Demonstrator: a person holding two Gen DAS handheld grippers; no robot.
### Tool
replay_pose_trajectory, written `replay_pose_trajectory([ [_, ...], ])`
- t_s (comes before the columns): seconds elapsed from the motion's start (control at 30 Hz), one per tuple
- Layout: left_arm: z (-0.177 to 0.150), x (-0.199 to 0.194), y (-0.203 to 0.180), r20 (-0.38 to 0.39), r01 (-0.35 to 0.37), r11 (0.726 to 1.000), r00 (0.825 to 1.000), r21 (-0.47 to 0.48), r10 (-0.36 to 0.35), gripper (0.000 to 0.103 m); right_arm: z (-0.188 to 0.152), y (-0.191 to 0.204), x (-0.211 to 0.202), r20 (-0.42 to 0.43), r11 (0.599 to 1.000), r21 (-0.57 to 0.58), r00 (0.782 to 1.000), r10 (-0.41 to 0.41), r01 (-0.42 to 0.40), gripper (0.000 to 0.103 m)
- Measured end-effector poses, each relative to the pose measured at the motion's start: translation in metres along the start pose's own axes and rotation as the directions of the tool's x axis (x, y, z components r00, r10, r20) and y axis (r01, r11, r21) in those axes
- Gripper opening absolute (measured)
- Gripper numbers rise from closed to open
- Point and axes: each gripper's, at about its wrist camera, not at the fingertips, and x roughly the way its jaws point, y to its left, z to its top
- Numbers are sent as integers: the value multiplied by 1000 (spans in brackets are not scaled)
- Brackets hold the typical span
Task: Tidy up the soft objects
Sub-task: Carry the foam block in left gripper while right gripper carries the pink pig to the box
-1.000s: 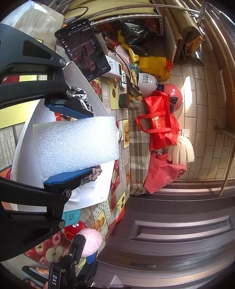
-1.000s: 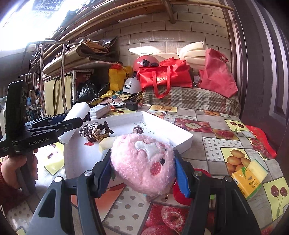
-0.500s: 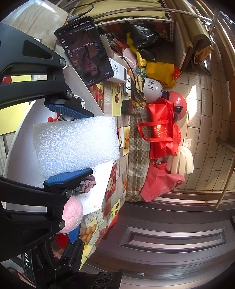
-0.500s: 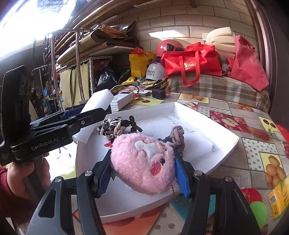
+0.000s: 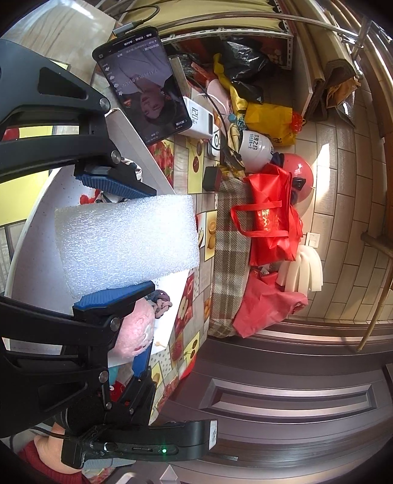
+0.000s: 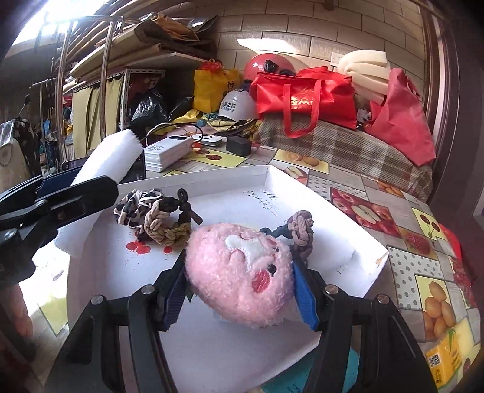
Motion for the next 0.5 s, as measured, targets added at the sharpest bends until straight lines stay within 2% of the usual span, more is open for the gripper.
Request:
replay_pose_trajectory([
  [0.1,1,4,-2,-9,-3,1000,1000,3,3,54,3,-24,5,8,991,132,999,-31,30,62],
  [0.23,6,18,-5,-12,-8,1000,1000,19,9,54,2,-41,5,32,967,256,999,-5,-3,62],
  [0.37,13,43,-9,-30,-25,999,999,46,26,54,3,-36,1,59,966,257,998,7,-22,62],
  [0.5,16,57,-3,-53,-19,1000,998,16,20,54,5,-29,-1,76,973,229,997,9,-26,62],
])
